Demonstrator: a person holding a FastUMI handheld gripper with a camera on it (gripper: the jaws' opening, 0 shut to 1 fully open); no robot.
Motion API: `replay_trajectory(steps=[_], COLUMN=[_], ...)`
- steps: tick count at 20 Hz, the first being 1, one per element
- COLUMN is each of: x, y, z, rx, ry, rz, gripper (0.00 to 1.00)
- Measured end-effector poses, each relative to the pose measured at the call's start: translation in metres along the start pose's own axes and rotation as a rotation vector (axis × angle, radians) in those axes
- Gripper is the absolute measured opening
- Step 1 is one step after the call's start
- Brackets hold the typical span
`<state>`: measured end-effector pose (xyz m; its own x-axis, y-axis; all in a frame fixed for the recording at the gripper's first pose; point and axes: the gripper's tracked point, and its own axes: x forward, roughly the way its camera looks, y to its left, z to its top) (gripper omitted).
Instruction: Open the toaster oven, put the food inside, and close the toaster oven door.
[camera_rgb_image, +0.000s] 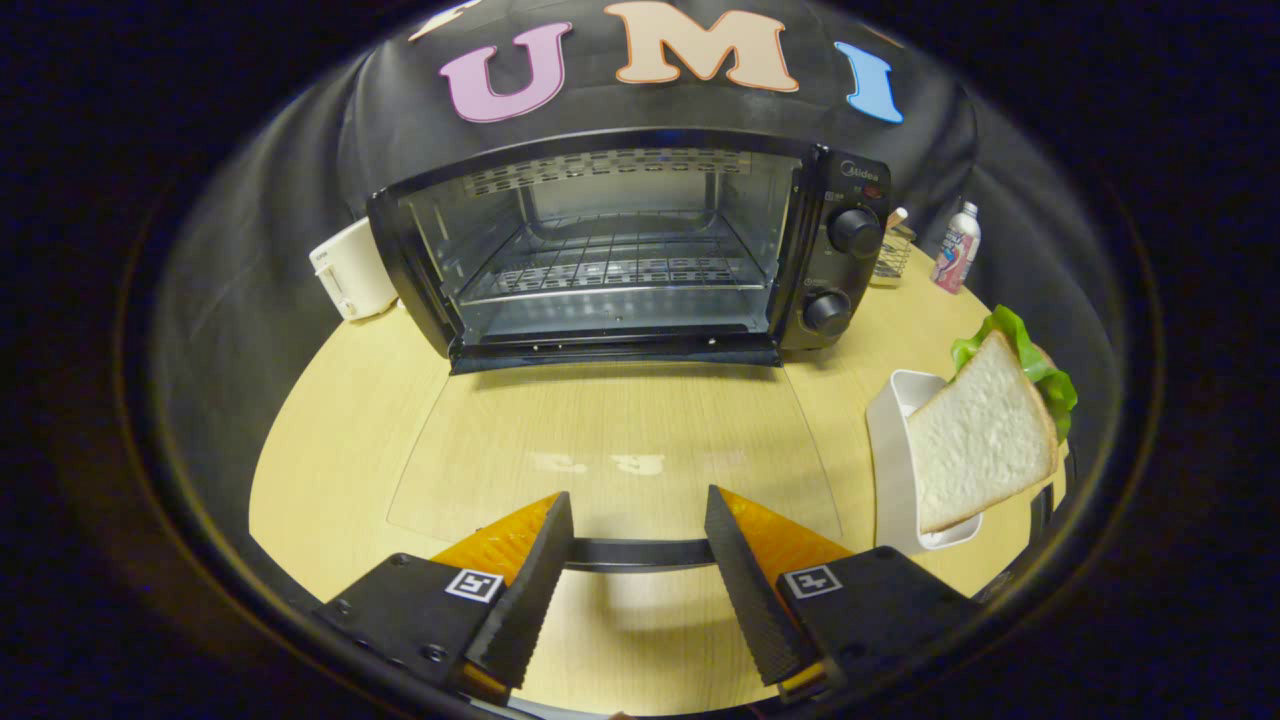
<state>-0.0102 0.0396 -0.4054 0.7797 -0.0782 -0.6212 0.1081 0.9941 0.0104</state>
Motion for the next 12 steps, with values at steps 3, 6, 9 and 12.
replay_trajectory(steps=[3,6,9,12], x=[0.0,-0.007,-0.022,-0.047], y=[0.0,-0.005,-0.018,-0.054], z=[0.002,0.011,0.032,0.067], rx=[-0.018,-0.011,0.026,0.046], ry=[-0.004,0.007,-0.029,-0.103], rz=[0.03,0.055,0.07,0.016], gripper=[0.86,0.86,0.9,0.96])
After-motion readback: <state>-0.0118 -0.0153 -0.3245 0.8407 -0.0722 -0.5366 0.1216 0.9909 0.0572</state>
